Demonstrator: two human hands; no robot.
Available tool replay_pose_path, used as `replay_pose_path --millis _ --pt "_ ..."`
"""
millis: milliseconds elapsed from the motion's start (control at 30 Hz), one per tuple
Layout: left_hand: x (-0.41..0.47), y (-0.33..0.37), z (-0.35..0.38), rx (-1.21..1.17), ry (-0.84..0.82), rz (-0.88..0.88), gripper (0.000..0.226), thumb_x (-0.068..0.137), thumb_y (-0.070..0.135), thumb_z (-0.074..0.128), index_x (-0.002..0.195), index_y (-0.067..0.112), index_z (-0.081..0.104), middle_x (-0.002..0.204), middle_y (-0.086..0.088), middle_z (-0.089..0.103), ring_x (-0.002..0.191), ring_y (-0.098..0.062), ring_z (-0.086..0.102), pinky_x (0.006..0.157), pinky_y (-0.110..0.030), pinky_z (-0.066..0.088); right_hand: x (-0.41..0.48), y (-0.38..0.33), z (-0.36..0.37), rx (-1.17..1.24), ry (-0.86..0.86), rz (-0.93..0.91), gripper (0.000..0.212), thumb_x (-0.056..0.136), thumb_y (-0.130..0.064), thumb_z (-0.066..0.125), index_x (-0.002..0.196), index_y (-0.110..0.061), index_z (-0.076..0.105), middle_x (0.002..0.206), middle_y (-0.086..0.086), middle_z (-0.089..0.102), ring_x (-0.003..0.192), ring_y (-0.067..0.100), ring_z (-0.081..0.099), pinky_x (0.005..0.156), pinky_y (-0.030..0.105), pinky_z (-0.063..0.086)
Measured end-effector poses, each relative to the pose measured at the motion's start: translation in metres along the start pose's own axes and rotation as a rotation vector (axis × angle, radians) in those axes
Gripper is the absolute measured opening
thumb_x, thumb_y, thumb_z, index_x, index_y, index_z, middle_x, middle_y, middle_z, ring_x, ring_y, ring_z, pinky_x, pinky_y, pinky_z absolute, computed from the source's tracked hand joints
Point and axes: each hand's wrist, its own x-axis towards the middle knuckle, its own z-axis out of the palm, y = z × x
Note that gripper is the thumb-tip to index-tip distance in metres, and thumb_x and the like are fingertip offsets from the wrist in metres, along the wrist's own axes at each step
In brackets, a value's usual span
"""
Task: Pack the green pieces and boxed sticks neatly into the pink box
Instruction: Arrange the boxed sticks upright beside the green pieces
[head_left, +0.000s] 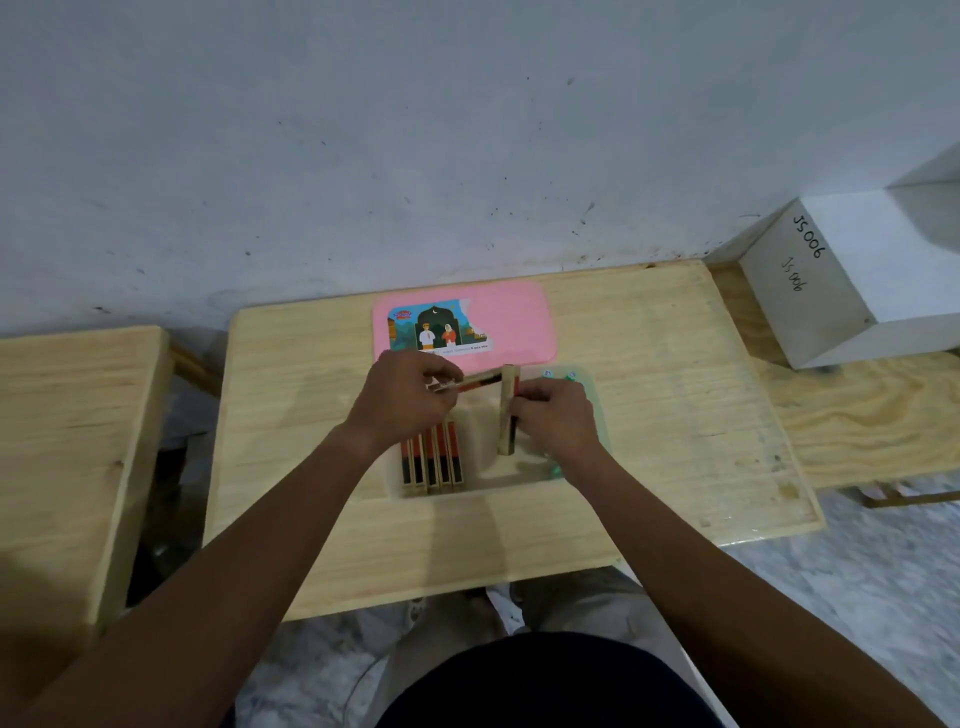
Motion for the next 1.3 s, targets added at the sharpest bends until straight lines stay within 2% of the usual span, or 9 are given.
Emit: replay_pose_path --millis 100,267,367,533,833,1033,1133,1200,1300 --pt "-0.005 -0.006 -0.006 -0.214 0.015 -0.133 0.019 0.077 0.013 0.075 0.094 0.021 0.079 0.089 0.003 0.076 0.081 -0.004 0.067 0.069 -0.006 0.047 -0.001 0.002 0.004 0.130 -0.054 0.035 0.011 0.075 -0.007 0.073 0.082 -0.014 0.077 0.078 0.005 0.075 0.079 0.025 0.073 0.080 0.045 0.061" --pt "-0.012 -0.008 -0.015 -0.661 0.010 -0.296 0.031 0.076 0.002 0.079 0.106 0.008 0.072 0.094 -0.017 0.074 0.089 -0.031 0.072 0.084 -0.037 0.059 -0.007 -0.006 0.005 0.362 -0.166 0.086 0.004 0.084 -0.004 0.070 0.084 -0.007 0.069 0.080 0.010 0.070 0.074 0.024 0.070 0.070 0.035 0.061" --pt "-0.014 -0.002 -0.022 -0.853 0.050 -0.376 0.033 0.074 -0.007 0.077 0.105 0.000 0.065 0.097 -0.024 0.071 0.086 -0.031 0.070 0.083 -0.036 0.060 -0.012 -0.011 0.004 0.440 -0.234 0.110 0.005 0.086 -0.006 0.069 0.091 -0.005 0.067 0.080 0.009 0.070 0.065 0.021 0.069 0.064 0.030 0.058" --pt "-0.014 -0.004 -0.026 -0.938 0.083 -0.422 0.022 0.075 -0.005 0.077 0.093 0.001 0.066 0.094 -0.023 0.067 0.085 -0.028 0.068 0.085 -0.035 0.059 -0.011 -0.010 0.003 0.419 -0.309 0.113 0.015 0.083 -0.013 0.073 0.097 -0.012 0.067 0.083 0.007 0.072 0.067 0.021 0.069 0.066 0.032 0.058" --pt "-0.008 -0.017 -0.020 -0.775 0.055 -0.358 0.036 0.091 0.001 0.062 0.128 -0.003 0.060 0.111 -0.015 0.068 0.083 -0.009 0.071 0.090 -0.033 0.057 -0.007 -0.008 0.006 0.406 -0.324 0.112 0.016 0.083 -0.012 0.073 0.098 -0.012 0.067 0.084 0.007 0.073 0.070 0.024 0.069 0.071 0.034 0.059" --pt "-0.012 -0.022 -0.023 -0.612 0.007 -0.321 0.039 0.089 0.003 0.066 0.128 0.003 0.061 0.101 -0.010 0.070 0.094 -0.028 0.071 0.086 -0.033 0.059 -0.004 -0.001 0.009 0.253 -0.281 0.047 0.027 0.076 -0.015 0.083 0.098 -0.014 0.067 0.089 0.014 0.074 0.067 0.020 0.065 0.065 0.032 0.057" --pt "-0.011 -0.030 -0.023 -0.395 -0.043 -0.289 0.030 0.085 0.010 0.073 0.115 0.011 0.071 0.097 -0.010 0.074 0.080 -0.026 0.074 0.086 -0.039 0.059 -0.003 0.005 0.012 0.167 -0.258 0.016 0.025 0.073 -0.012 0.085 0.091 -0.014 0.066 0.085 0.015 0.073 0.068 0.020 0.065 0.062 0.031 0.054" --pt "-0.012 -0.031 -0.020 -0.226 -0.101 -0.231 0.024 0.083 0.013 0.074 0.107 0.017 0.074 0.099 -0.005 0.073 0.070 -0.015 0.072 0.079 -0.027 0.057 -0.001 0.011 0.015 0.121 -0.249 0.011 0.025 0.071 -0.009 0.086 0.086 -0.013 0.067 0.078 0.015 0.073 0.066 0.022 0.066 0.060 0.032 0.053" --pt "-0.011 -0.027 -0.014 -0.075 -0.160 -0.153 0.028 0.083 0.013 0.073 0.111 0.016 0.073 0.111 -0.001 0.071 0.071 -0.004 0.064 0.073 -0.014 0.043 0.003 0.017 0.024 0.023 -0.226 0.004 0.022 0.068 -0.010 0.086 0.081 -0.014 0.068 0.068 0.012 0.073 0.063 0.026 0.066 0.064 0.042 0.057"
